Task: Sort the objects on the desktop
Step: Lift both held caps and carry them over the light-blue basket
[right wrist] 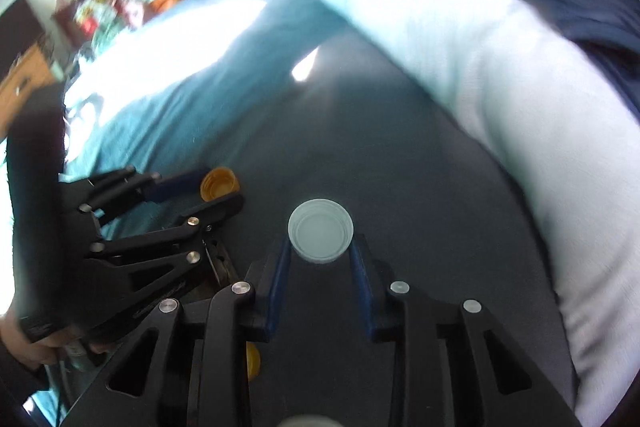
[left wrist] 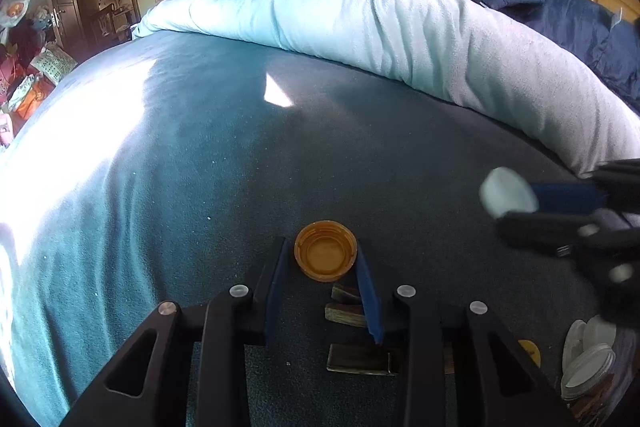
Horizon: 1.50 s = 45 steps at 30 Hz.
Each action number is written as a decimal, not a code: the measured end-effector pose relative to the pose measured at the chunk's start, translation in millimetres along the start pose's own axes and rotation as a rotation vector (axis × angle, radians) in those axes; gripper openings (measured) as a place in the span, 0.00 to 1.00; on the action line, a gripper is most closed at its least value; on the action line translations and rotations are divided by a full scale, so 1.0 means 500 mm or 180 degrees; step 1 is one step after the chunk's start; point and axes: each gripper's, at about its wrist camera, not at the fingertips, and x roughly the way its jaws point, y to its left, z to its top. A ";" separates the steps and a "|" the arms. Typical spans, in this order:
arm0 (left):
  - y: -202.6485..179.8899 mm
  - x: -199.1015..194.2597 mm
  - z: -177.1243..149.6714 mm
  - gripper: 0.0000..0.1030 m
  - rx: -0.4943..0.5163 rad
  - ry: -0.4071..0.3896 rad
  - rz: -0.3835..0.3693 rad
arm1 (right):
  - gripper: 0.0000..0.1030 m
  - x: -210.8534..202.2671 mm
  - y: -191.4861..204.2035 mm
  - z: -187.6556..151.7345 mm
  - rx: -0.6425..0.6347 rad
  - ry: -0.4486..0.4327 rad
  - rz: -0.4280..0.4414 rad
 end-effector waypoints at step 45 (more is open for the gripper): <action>0.318 -0.910 0.074 0.30 -0.0580 -0.0769 0.1226 | 0.28 -0.681 0.339 0.212 -0.0143 -0.1201 0.0073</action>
